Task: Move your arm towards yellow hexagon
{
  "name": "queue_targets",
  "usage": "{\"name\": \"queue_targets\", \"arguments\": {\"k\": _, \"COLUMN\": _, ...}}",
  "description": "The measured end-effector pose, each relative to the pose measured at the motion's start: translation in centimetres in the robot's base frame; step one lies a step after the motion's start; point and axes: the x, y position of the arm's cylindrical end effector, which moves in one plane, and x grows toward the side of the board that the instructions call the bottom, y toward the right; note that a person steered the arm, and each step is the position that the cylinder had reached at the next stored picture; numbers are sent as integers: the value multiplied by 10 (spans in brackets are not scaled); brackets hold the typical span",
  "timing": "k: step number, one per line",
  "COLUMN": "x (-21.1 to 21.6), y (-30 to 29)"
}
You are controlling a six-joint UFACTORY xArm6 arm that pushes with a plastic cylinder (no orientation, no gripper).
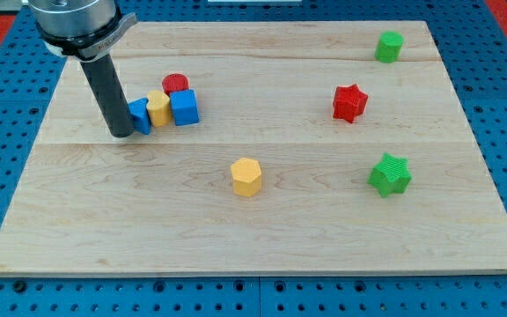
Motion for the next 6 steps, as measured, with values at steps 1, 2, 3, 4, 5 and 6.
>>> {"name": "queue_targets", "arguments": {"k": 1, "x": 30, "y": 0}}
{"name": "queue_targets", "arguments": {"k": 2, "x": 74, "y": 21}}
{"name": "queue_targets", "arguments": {"k": 3, "x": 134, "y": 64}}
{"name": "queue_targets", "arguments": {"k": 4, "x": 171, "y": 143}}
{"name": "queue_targets", "arguments": {"k": 5, "x": 153, "y": 231}}
{"name": "queue_targets", "arguments": {"k": 6, "x": 126, "y": 236}}
